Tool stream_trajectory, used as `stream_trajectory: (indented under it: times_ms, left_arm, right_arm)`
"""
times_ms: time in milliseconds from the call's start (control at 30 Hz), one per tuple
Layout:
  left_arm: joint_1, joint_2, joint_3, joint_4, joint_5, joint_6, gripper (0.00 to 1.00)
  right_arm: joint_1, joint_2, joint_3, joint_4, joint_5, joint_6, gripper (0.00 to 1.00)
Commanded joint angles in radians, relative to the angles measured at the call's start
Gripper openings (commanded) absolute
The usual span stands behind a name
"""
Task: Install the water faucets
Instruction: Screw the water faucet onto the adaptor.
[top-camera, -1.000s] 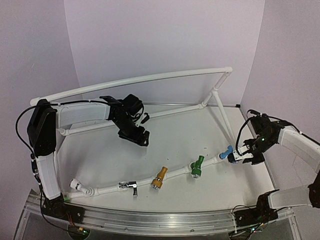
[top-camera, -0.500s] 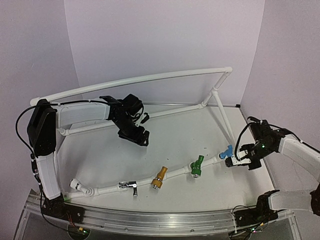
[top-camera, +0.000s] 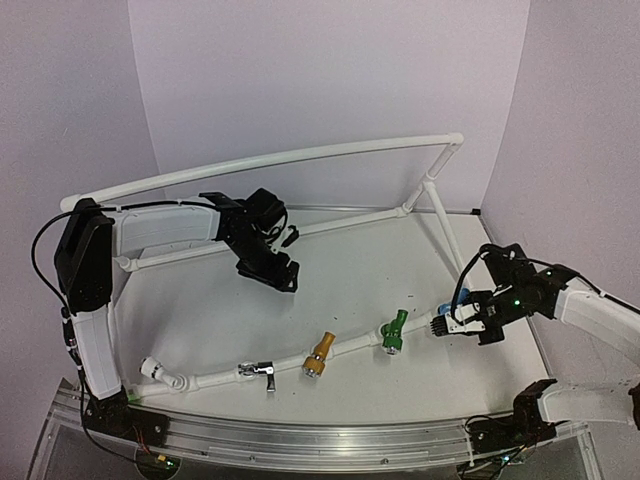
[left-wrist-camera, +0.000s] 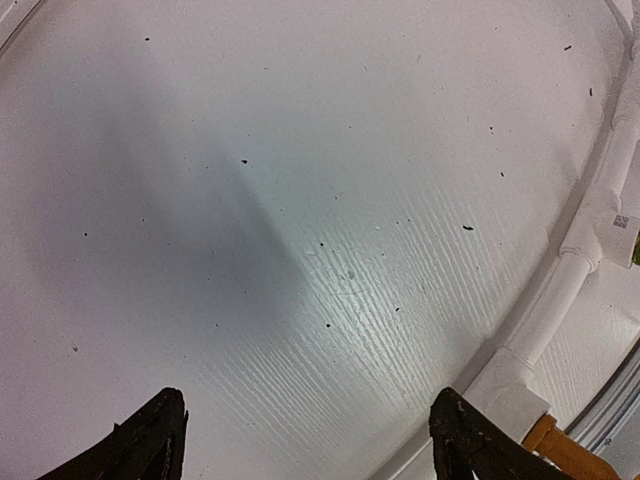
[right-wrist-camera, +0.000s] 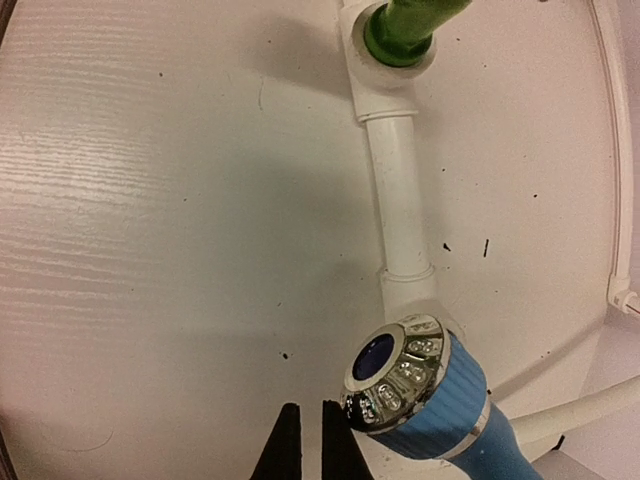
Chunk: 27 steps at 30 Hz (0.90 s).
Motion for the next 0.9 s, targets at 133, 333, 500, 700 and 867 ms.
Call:
stream_trajectory:
  times_ms: [133, 333, 500, 700, 867]
  left_arm:
    - [0.006, -0.021, -0.006, 0.030, 0.003, -0.010, 0.84]
    - [0.006, -0.018, -0.004, 0.028, 0.001, -0.008, 0.84]
    - [0.007, -0.014, -0.001, 0.024, -0.002, -0.007, 0.84]
    - [0.012, -0.012, 0.005, 0.016, -0.005, 0.000, 0.84]
    - [0.015, -0.010, 0.008, 0.005, -0.007, 0.005, 0.84]
  right_arm:
    - [0.050, 0.081, 0.083, 0.184, 0.048, 0.220, 0.09]
    - [0.073, 0.154, 0.165, 0.196, 0.078, 0.296, 0.09]
    - [0.076, 0.250, 0.262, 0.208, 0.147, 0.423, 0.06]
    - [0.072, 0.333, 0.331, 0.203, 0.265, 0.499, 0.01]
    - [0.016, 0.322, 0.334, 0.154, 0.255, 0.464, 0.00]
